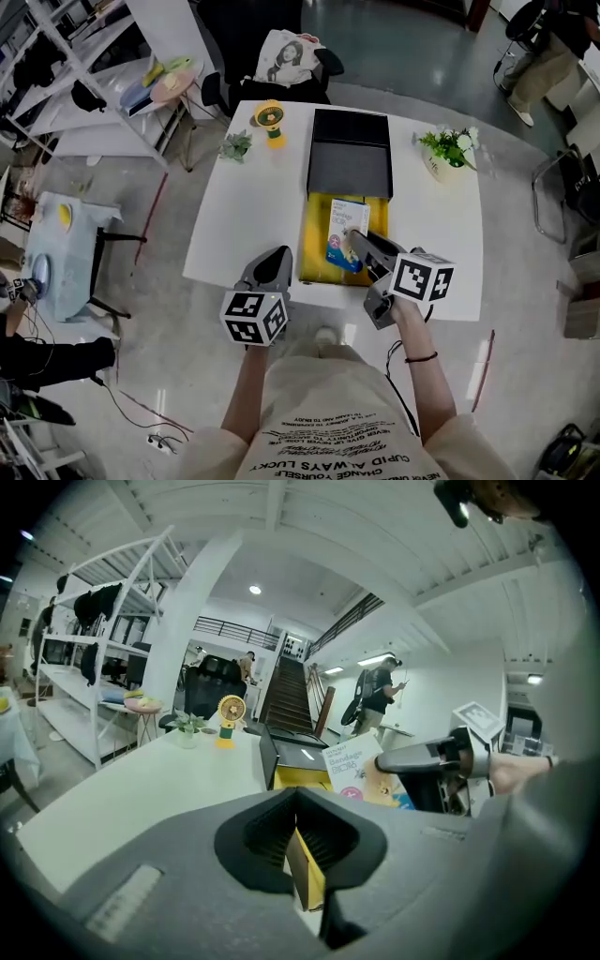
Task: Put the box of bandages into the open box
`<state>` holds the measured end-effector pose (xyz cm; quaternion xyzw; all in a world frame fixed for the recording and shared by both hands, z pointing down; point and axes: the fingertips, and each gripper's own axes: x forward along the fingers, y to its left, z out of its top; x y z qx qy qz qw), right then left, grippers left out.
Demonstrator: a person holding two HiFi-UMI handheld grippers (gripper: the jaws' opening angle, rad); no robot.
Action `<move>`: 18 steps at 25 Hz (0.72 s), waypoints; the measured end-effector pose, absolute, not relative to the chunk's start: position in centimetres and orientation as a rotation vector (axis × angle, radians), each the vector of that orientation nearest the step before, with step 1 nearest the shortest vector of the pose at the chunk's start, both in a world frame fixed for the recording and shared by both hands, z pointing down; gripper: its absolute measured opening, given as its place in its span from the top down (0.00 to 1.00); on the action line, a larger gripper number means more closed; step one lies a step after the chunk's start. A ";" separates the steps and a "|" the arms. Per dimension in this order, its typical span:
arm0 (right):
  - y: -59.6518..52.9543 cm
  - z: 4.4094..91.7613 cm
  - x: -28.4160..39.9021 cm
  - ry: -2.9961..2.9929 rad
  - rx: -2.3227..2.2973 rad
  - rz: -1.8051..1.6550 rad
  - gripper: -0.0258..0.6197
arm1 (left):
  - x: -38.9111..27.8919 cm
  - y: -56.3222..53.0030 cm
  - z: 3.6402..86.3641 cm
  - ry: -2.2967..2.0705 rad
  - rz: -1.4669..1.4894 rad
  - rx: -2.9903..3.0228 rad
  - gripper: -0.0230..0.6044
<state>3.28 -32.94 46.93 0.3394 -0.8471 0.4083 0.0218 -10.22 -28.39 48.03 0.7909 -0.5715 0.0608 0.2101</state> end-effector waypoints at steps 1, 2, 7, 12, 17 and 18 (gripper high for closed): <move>-33.3 47.3 3.2 -2.606 1.045 1.278 0.82 | -10.1 -28.7 48.3 -1.583 0.170 2.191 0.93; -33.5 47.6 3.0 -2.590 1.040 1.290 0.82 | -10.0 -28.9 48.5 -1.577 0.172 2.185 0.93; -34.6 49.5 2.1 -2.499 1.002 1.399 0.82 | -10.2 -29.7 49.8 -1.553 0.196 2.154 0.93; -34.9 51.1 1.5 -2.407 0.982 1.529 0.82 | -10.3 -30.4 50.5 -1.512 0.216 2.140 0.93; -35.1 52.4 1.3 -2.323 0.988 1.591 0.82 | -10.5 -31.0 51.3 -1.468 0.242 2.130 0.93; -35.3 52.6 1.3 -2.313 0.991 1.605 0.82 | -10.5 -31.2 51.5 -1.459 0.245 2.131 0.93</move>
